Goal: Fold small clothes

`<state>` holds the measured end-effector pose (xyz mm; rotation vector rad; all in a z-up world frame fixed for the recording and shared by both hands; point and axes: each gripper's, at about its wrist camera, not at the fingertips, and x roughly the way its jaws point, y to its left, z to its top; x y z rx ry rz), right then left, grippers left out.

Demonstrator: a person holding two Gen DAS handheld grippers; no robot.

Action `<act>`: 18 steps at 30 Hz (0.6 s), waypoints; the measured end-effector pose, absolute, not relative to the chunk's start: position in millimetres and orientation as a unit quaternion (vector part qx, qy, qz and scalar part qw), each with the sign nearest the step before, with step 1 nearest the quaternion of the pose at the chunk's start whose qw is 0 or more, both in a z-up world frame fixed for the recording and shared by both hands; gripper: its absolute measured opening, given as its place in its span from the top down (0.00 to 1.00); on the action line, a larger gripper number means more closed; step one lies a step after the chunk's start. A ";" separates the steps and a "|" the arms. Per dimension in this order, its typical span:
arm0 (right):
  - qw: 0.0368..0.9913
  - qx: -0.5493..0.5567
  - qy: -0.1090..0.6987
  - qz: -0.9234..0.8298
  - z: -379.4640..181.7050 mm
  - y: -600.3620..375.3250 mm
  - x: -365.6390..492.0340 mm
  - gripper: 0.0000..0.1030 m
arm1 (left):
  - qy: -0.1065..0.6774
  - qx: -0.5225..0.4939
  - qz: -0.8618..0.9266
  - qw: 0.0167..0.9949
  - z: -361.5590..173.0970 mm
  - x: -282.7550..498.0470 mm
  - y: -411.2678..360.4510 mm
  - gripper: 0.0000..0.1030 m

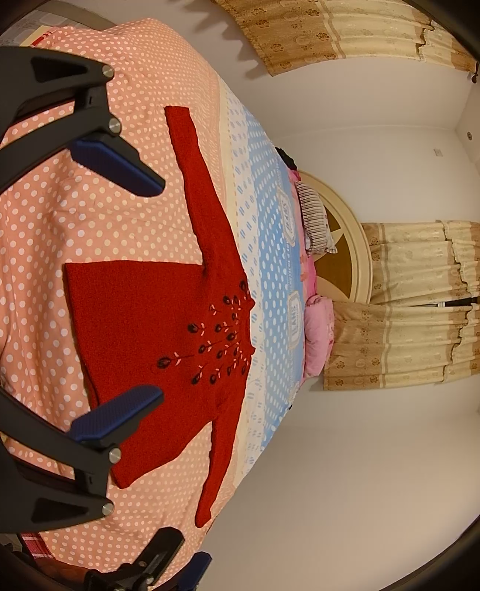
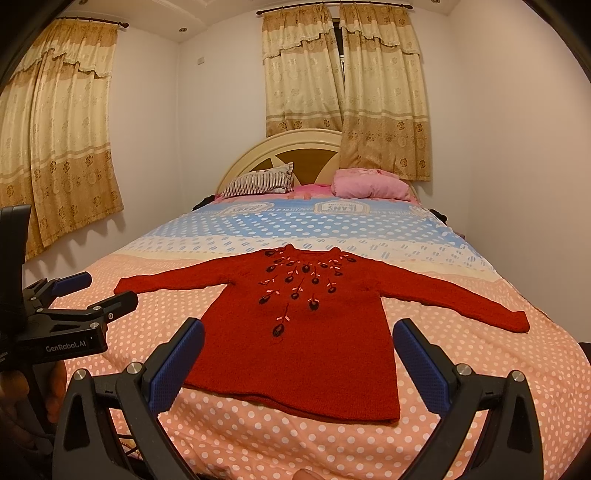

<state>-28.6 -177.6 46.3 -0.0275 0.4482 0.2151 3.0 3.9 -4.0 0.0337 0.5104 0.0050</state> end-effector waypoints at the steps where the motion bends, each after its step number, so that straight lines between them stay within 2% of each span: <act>1: 0.969 -0.014 0.222 0.107 46.1 -177.6 -28.8 0.01 | 0.253 0.016 0.002 0.967 -4.0 2.9 3.9 0.00; 18: 0.968 -0.018 0.226 0.112 42.7 -177.2 -26.7 0.01 | 0.255 0.016 0.002 0.967 -8.2 4.0 3.1 0.00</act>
